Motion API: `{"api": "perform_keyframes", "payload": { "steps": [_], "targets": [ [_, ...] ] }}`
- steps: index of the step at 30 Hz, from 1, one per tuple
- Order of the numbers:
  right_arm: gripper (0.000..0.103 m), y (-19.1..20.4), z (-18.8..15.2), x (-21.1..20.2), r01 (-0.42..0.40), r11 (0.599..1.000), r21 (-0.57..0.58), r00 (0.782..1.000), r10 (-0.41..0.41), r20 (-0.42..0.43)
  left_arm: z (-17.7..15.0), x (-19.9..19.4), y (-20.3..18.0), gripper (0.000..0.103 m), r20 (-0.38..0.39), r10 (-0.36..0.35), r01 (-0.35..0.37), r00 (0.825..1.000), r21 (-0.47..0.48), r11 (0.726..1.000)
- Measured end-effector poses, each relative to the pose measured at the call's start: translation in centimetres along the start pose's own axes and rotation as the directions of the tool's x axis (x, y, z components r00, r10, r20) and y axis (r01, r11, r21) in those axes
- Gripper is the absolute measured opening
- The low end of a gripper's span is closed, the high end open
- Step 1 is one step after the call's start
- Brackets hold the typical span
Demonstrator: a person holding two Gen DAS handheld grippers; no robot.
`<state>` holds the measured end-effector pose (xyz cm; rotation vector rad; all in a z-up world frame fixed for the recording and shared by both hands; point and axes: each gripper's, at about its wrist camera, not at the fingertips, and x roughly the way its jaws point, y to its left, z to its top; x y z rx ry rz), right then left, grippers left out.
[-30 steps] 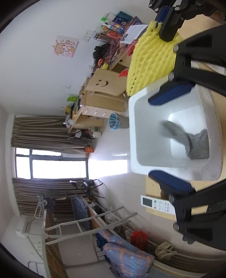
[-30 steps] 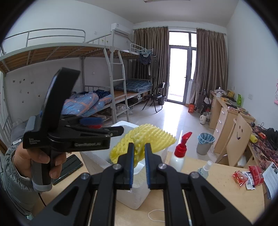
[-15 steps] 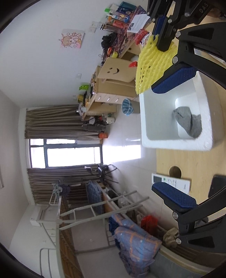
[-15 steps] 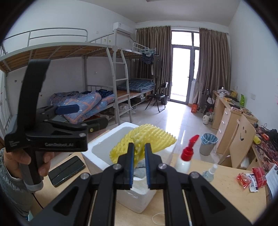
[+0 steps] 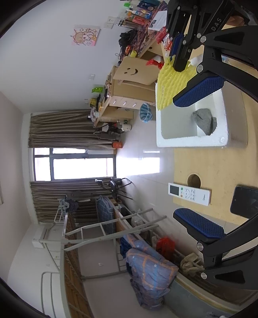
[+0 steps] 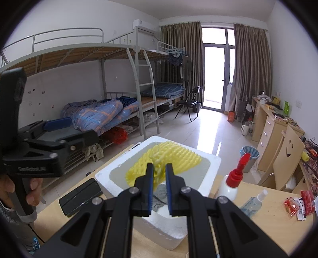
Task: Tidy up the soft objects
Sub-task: 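Lower the yellow foam net into the foam box and open the right gripper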
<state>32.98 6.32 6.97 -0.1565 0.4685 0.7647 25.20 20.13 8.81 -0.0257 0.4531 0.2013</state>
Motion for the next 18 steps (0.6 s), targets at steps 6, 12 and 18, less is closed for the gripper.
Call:
{"api": "perform_keyframes", "payload": {
  "steps": [6, 12, 18],
  "targets": [
    [0.016, 0.0, 0.1, 0.5, -0.005, 1.0, 0.015, 1.0, 0.005, -0.022, -0.2, -0.8, 0.5, 0.102, 0.012, -0.008, 0.008, 1.0, -0.003, 1.0],
    [0.056, 0.5, -0.2, 0.3, -0.003, 1.0, 0.019, 1.0, 0.003, -0.027, -0.4, -1.1, 0.7, 0.102, 0.021, -0.009, 0.009, 1.0, -0.014, 1.0],
    [0.057, 0.8, 0.0, -0.5, 0.001, 1.0, 0.016, 1.0, -0.001, -0.019, -0.6, -1.2, 0.2, 0.102, 0.012, -0.024, 0.024, 1.0, -0.016, 1.0]
  ]
}}
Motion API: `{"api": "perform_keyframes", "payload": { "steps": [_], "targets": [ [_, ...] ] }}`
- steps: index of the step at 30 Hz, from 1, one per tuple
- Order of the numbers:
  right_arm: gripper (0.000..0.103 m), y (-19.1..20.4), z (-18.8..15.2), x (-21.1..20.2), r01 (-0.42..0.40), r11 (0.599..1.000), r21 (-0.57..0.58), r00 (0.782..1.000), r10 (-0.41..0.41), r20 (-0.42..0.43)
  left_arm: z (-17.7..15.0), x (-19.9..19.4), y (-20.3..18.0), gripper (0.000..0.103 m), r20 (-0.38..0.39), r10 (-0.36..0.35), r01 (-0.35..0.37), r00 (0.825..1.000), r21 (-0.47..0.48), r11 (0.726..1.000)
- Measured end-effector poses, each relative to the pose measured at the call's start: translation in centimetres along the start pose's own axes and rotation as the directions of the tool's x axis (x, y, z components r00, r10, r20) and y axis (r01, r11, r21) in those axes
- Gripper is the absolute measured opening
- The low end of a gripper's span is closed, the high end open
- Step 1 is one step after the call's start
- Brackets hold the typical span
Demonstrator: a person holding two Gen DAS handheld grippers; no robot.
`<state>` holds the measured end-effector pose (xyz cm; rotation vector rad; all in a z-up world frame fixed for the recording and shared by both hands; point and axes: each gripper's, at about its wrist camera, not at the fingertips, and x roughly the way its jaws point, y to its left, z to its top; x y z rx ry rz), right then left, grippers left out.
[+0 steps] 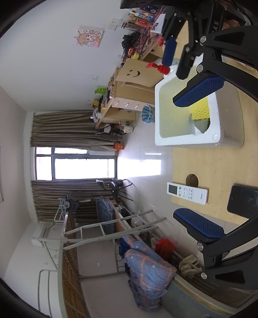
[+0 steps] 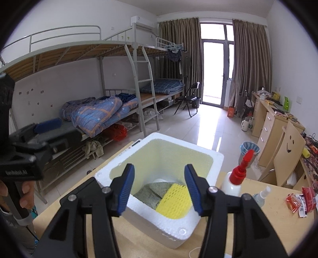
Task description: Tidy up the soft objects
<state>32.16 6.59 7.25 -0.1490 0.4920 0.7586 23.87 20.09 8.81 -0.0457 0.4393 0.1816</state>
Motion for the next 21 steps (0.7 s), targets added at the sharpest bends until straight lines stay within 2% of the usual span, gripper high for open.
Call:
{"api": "perform_keyframes", "payload": {
  "steps": [3, 5, 10, 12, 14, 17, 21],
  "targets": [
    [0.058, 0.1, 0.1, -1.0, 0.01, 1.0, 0.005, 1.0, -0.01, 0.016, 0.0, -0.5, -0.3, 0.102, 0.004, -0.012, 0.012, 1.0, 0.001, 1.0],
    [0.064, -0.2, 0.2, -1.5, 0.016, 1.0, 0.01, 1.0, -0.016, 0.024, 0.1, -1.0, -0.5, 0.102, 0.01, -0.019, 0.019, 1.0, 0.004, 1.0],
    [0.067, -0.5, -0.2, -4.0, 0.041, 0.999, 0.036, 0.998, -0.042, 0.048, 0.2, -2.9, -1.8, 0.102, 0.029, -0.028, 0.027, 0.999, 0.027, 0.999],
    [0.072, -0.6, -0.4, -5.2, 0.045, 0.998, 0.049, 0.997, -0.048, 0.064, 0.1, -3.9, -2.5, 0.102, 0.039, -0.029, 0.027, 0.999, 0.035, 0.999],
    [0.085, -0.5, -0.7, -6.7, 0.055, 0.996, 0.063, 0.994, -0.061, 0.089, 0.0, -5.0, -3.0, 0.102, 0.049, -0.037, 0.035, 0.998, 0.04, 0.999],
    [0.096, -0.3, -1.1, -8.8, 0.068, 0.994, 0.081, 0.991, -0.077, 0.113, -0.5, -6.9, -3.8, 0.102, 0.055, -0.039, 0.036, 0.998, 0.052, 0.998],
    [0.102, 0.2, -1.6, -11.2, 0.078, 0.993, 0.088, 0.987, -0.09, 0.135, -1.3, -9.3, -5.0, 0.102, 0.064, -0.035, 0.031, 0.997, 0.069, 0.997]
  ]
}}
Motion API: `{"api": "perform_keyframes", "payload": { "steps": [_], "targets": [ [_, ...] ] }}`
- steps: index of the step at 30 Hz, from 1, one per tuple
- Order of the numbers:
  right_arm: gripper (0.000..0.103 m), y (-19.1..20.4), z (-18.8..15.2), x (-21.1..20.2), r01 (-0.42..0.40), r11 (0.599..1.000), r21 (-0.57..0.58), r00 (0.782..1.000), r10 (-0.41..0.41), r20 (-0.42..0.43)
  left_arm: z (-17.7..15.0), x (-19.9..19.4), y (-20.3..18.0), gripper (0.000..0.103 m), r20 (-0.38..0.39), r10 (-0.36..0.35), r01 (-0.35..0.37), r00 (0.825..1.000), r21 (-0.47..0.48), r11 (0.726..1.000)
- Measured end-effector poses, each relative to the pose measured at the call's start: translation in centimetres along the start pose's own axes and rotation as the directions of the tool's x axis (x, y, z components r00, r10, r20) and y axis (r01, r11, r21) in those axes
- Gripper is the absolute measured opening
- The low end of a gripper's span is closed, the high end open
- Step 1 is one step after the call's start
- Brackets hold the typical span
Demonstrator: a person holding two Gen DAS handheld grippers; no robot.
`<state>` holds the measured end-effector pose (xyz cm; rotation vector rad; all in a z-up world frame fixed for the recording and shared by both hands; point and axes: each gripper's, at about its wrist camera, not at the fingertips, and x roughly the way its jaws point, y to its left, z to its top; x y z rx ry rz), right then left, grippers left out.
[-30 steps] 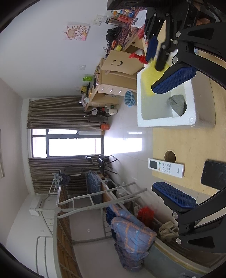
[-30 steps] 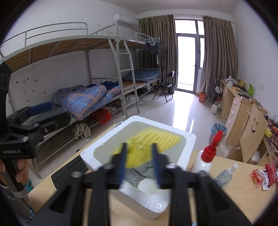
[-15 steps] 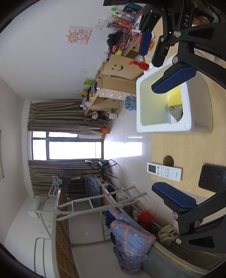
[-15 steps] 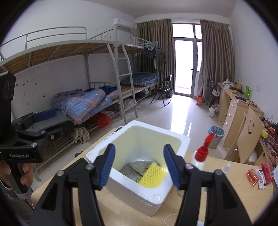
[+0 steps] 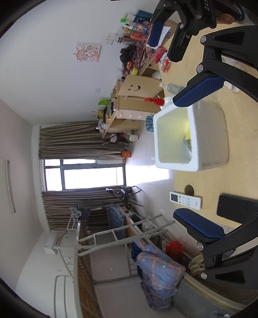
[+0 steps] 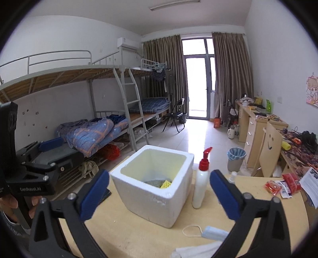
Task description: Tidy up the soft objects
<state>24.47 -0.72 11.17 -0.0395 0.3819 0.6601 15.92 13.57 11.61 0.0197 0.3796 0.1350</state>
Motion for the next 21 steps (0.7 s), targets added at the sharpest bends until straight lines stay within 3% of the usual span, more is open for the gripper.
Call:
{"api": "perform_keyframes", "payload": {
  "steps": [21],
  "targets": [
    [0.102, -1.8, -5.1, -10.1, 0.038, 0.999, -0.035, 0.993, -0.034, 0.115, -2.7, -8.5, -6.9, 0.102, 0.115, -0.018, 0.016, 0.993, 0.013, 1.0]
  ]
}}
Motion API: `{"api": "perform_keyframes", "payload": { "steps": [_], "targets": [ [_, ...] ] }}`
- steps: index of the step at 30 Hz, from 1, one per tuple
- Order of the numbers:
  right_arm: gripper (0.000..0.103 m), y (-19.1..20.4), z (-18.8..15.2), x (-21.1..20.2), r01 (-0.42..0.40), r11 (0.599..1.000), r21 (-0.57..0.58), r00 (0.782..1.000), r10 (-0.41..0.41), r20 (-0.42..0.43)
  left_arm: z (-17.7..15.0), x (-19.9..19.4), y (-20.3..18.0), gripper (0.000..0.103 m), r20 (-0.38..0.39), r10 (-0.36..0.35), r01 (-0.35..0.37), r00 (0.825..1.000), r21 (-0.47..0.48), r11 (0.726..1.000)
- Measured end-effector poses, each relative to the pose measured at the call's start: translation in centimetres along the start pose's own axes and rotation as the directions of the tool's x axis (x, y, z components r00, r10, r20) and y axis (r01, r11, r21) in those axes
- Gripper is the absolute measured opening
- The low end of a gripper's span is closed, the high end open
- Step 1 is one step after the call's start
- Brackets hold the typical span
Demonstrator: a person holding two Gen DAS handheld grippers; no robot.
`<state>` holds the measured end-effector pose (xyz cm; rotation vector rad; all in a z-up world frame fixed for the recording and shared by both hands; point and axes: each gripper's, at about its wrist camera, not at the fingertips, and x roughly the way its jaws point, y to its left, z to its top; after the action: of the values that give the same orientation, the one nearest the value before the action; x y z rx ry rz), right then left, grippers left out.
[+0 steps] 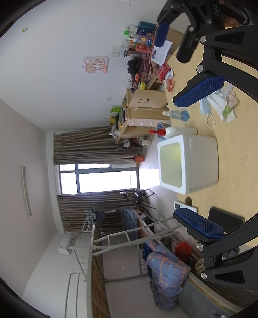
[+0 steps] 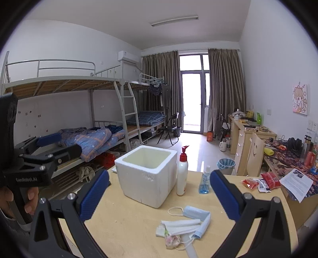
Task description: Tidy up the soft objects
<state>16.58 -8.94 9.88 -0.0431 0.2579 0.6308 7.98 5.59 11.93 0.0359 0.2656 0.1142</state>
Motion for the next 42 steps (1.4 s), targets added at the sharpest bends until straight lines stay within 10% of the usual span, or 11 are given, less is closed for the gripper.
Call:
{"api": "perform_keyframes", "payload": {
  "steps": [42],
  "targets": [
    [0.102, -2.0, -13.6, -3.4, 0.125, 0.989, 0.079, 0.992, -0.122, -0.039, -13.0, 1.0, -3.3, 0.102, 0.035, -0.105, 0.106, 0.994, -0.028, 0.994]
  ]
}}
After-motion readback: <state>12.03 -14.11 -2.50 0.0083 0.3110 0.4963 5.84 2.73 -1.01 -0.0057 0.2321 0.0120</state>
